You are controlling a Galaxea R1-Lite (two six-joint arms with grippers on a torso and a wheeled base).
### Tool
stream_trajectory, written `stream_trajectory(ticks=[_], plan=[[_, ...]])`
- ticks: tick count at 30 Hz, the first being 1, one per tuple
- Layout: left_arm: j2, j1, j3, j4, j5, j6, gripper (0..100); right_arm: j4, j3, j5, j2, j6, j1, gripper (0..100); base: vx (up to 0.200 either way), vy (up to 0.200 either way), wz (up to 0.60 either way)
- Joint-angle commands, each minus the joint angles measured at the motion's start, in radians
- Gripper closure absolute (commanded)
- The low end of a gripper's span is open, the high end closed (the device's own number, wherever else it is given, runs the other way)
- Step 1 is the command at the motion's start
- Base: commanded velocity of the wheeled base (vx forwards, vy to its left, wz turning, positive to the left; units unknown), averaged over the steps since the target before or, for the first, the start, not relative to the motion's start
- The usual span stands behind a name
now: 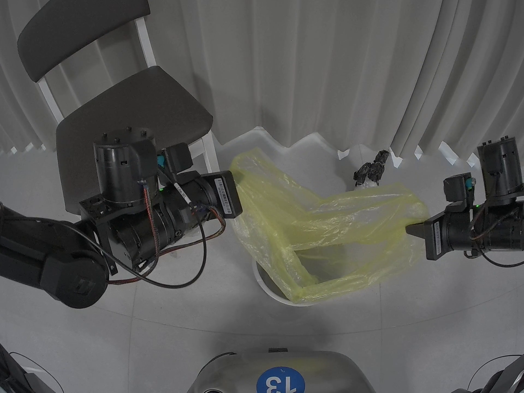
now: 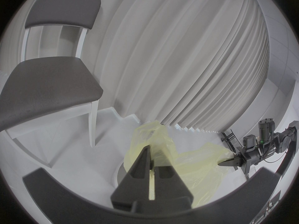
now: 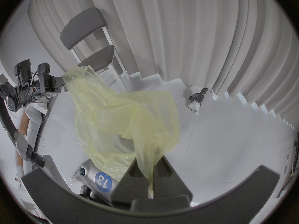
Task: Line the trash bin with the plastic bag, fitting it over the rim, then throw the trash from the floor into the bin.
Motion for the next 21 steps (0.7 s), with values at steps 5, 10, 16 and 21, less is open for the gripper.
stream_trajectory(ticks=[5, 10, 16, 21], plan=[[0.034, 0.005, 0.01, 0.008, -0.008, 0.001, 100, -0.09, 0.033, 0.001, 0.109, 0.014, 0.056, 100, 0.0, 0.0, 0.0], [0.033, 0.005, 0.01, 0.026, -0.021, 0.001, 100, -0.106, 0.045, -0.001, 0.168, 0.038, 0.097, 100, 0.0, 0.0, 0.0], [0.034, -0.002, 0.011, 0.026, -0.025, 0.001, 100, -0.135, 0.064, -0.003, 0.227, 0.049, 0.108, 100, 0.0, 0.0, 0.0], [0.039, -0.007, 0.013, 0.024, -0.029, -0.002, 100, -0.193, 0.111, 0.005, 0.249, 0.058, 0.071, 100, 0.0, 0.0, 0.0]])
